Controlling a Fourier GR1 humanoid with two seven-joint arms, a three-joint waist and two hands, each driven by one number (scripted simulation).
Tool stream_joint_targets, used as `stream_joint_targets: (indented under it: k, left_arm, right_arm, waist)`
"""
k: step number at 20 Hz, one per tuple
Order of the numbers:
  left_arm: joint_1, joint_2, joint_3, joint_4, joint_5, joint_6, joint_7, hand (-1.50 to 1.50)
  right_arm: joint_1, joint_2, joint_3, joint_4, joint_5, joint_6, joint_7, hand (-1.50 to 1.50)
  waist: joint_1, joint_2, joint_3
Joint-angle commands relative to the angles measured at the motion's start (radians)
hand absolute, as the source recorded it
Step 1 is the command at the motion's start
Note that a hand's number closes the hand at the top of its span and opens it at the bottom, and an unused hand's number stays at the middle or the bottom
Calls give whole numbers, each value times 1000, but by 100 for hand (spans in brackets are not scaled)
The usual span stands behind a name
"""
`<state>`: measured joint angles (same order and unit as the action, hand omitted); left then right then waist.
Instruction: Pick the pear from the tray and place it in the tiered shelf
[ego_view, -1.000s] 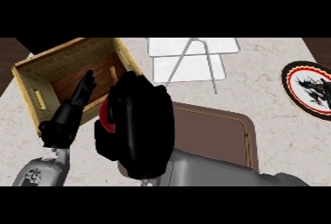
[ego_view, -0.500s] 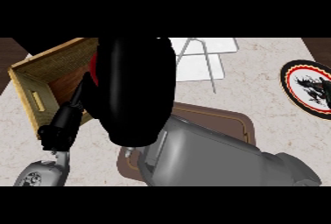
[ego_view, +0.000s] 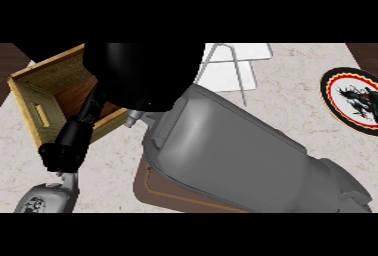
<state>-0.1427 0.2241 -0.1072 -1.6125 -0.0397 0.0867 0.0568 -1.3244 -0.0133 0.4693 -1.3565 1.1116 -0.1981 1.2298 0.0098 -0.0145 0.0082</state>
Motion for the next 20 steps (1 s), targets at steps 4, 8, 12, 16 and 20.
stream_joint_targets:
  k: [4, 8, 12, 16, 20]
  left_arm:
    - [-3, -52, -38, 93, -21, 4, 11, 0]
    - [0, -57, -21, 114, -15, -1, -11, 0]
    - [35, -48, -42, 64, -18, -33, -4, 0]
    - [-38, -49, -10, 96, -9, -34, 23, 0]
    - [-34, -53, -5, 116, -14, -41, 18, 0]
  right_arm:
    - [-58, 13, -69, 75, 60, 45, 156, 150]
    - [-109, 13, -126, 153, 90, 93, 53, 150]
    - [-119, 13, -166, 222, 132, 44, 19, 150]
    - [-107, 13, -182, 326, 183, 3, -60, 150]
    - [-65, 0, -172, 388, 188, -50, -205, 150]
  waist:
    - [-12, 15, -10]
    - [-15, 16, -10]
    - [1, 17, -10]
    - [-2, 22, -10]
    - [-1, 23, -9]
